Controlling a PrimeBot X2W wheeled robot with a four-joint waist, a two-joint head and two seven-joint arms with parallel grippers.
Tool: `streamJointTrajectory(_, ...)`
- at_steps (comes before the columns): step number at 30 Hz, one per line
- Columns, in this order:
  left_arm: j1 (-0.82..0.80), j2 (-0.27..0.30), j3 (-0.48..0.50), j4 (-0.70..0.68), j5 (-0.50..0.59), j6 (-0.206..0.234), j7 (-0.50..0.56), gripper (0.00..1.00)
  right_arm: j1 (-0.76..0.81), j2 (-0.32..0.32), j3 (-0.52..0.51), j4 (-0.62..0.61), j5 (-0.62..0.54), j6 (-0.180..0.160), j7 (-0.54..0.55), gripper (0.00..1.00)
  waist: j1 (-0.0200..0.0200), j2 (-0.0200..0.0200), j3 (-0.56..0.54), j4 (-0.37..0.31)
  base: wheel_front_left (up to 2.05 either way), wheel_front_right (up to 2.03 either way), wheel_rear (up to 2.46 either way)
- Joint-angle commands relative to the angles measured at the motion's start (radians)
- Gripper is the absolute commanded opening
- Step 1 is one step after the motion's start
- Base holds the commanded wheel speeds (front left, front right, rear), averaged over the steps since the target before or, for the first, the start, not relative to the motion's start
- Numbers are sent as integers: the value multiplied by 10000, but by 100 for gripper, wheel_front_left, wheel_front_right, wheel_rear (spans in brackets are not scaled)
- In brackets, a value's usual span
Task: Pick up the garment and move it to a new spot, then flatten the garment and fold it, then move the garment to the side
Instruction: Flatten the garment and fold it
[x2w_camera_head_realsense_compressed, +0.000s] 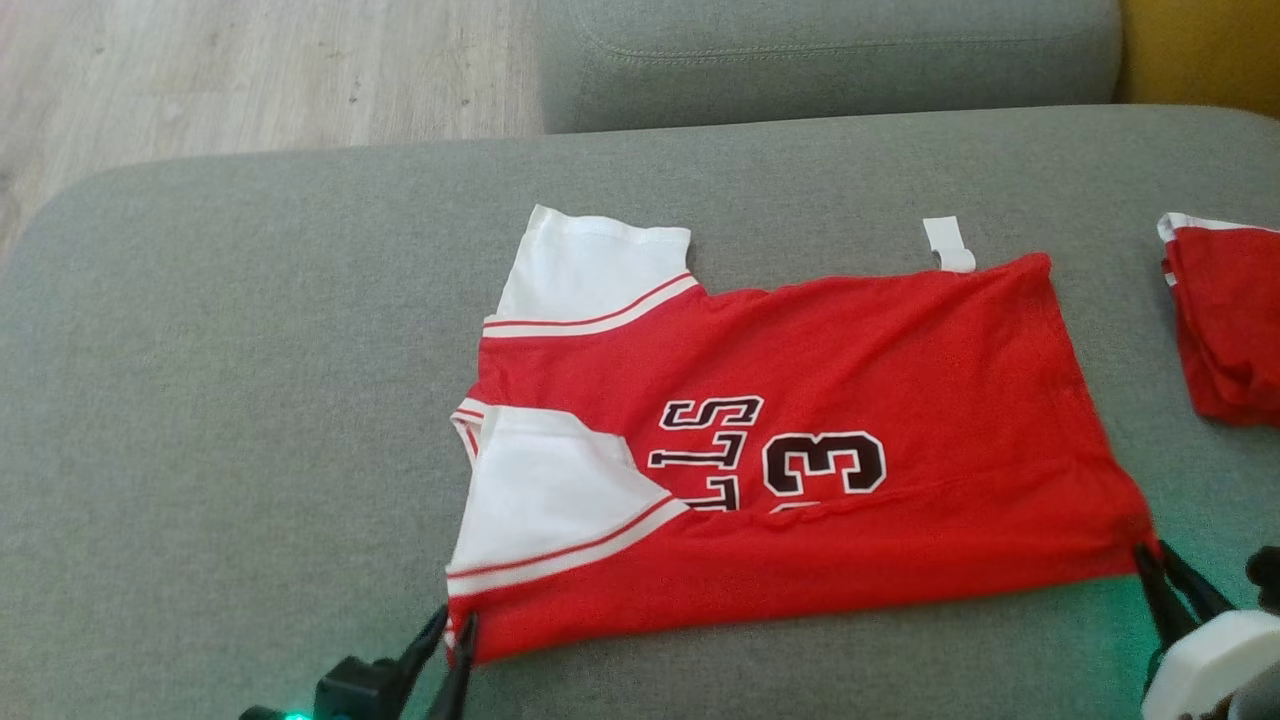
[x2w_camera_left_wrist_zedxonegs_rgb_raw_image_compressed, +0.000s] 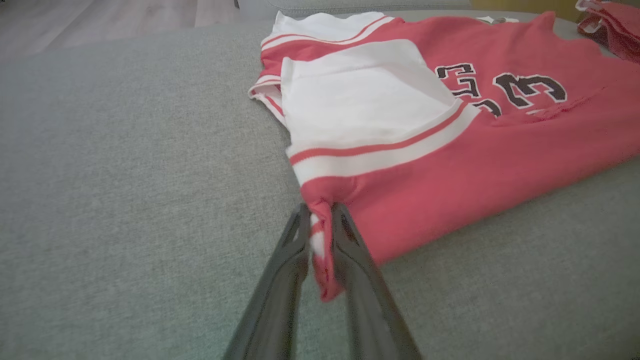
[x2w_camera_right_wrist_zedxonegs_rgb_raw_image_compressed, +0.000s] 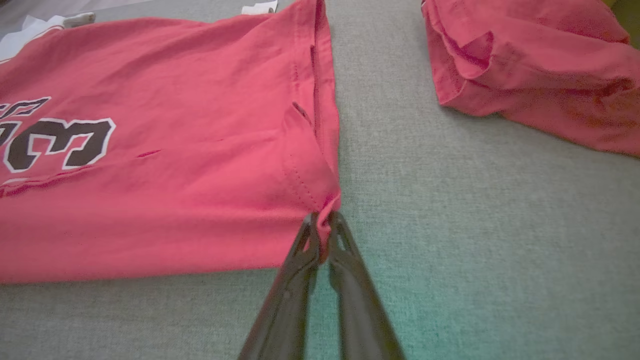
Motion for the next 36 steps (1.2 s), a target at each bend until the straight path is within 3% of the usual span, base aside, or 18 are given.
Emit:
streamJointTrajectory(1,-424,222,274,-127,-53,-14,0,43,31,-287,-65,-413,-97,-7,19,100,1,-1,-19,-16,0,0,0)
streamJointTrajectory(2,-475,201,273,-55,-64,-20,12,100,87,-251,-165,-534,-192,-7,82,100,1,-1,-22,-33,0,0,0)
streamJointTrajectory(12,-1714,300,475,-92,83,-271,-85,100,81,91,-571,-1734,-744,-7,56,100,1,-1,260,-286,0,0,0)
streamJointTrajectory(17,-3891,540,732,223,9,-1050,707,100,-207,235,-369,-2081,-849,-7,-85,100,1,-1,804,-401,0,0,0)
streamJointTrajectory(24,-7515,541,1085,1998,-807,-2647,2466,100,-1001,130,62,-2362,-748,-7,-248,100,1,-1,1995,-852,0,0,0)
streamJointTrajectory(30,-9698,378,1121,3469,-1240,-3094,3658,100,-1645,-69,374,-2382,-506,-7,-376,100,1,-1,2855,-1305,0,0,0)
streamJointTrajectory(36,-11357,325,950,5092,-1561,-3264,5031,100,-2241,-217,753,-2199,-237,-7,-529,100,1,-1,3723,-1806,0,0,0)
